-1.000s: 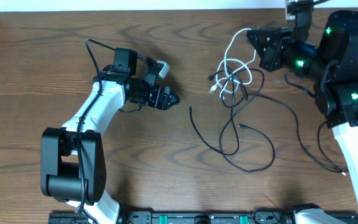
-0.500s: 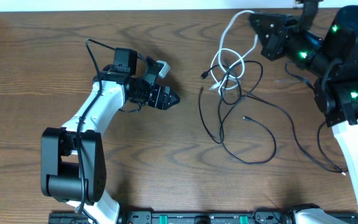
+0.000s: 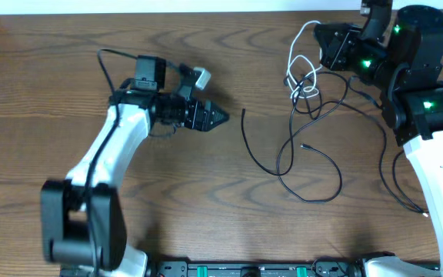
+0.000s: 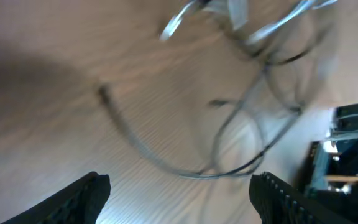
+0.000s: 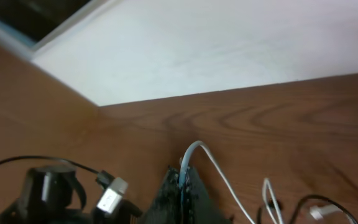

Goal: Untangle cables

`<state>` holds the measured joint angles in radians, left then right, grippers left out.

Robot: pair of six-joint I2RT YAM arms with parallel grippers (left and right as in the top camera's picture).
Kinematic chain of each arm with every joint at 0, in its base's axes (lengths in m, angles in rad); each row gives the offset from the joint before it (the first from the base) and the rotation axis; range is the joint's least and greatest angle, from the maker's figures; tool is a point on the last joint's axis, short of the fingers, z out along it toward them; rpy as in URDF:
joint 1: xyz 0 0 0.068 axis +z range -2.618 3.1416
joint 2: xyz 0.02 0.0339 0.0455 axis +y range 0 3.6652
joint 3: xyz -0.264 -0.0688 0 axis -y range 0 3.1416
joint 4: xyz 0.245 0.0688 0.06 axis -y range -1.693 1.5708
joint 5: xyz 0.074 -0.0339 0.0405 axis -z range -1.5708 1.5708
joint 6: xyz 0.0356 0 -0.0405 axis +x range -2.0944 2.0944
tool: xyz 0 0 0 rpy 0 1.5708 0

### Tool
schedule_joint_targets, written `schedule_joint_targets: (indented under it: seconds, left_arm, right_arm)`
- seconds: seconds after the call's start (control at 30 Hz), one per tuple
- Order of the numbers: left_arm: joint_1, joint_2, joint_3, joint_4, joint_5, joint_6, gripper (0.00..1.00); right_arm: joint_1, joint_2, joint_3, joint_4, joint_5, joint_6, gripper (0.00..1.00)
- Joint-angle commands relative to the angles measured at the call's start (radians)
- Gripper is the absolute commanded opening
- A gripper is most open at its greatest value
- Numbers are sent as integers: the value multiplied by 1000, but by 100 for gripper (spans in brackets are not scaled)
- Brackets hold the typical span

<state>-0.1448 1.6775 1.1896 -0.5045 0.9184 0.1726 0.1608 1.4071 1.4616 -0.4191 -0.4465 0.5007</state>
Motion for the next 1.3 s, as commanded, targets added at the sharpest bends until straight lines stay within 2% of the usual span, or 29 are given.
schedule_joint_targets:
  seconds: [0.0,0.1,0.27,0.47,0.67,0.83,1.07,1.1,1.13,1.17,1.2,1.27]
  left_arm:
    - [-71,-88,8,69,62,-102,77]
    - [-133,-93,8,133,37,-150,78]
    - [-253,-92,8,219,10,-154,78]
    - [-398,-90,7,318,-417,-323,78]
    - [-483,-74,7,439,-594,-426,78]
    - [-489,13,7,517,-640,-582,78]
    - [-488,143,7,684,-639,-680,78]
    - [-488,155,7,699,-640,-680,74]
    - [-486,163,7,706,-641,-679,61]
    - [-482,168,7,706,-644,-679,32]
    - [-478,173,7,704,-645,-679,20]
    - [-462,178,7,677,-647,-679,19]
  right_arm:
    - [-2,-8,8,12,-118,53,1]
    - [-2,-8,8,10,-122,64,1]
    - [-2,-8,8,-3,-140,78,1]
    - [-2,-8,8,7,-220,98,1]
    - [-2,-8,8,7,-245,98,1]
    - [-2,-8,8,7,-257,98,1]
    - [-2,-8,8,7,-272,98,1]
    - [-2,-8,8,7,-273,98,1]
    - [-2,-8,8,8,-278,98,1]
    - [-2,-8,8,12,-288,97,1]
    - [-2,-8,8,21,-303,97,1]
    - [-3,-8,8,59,-348,95,1]
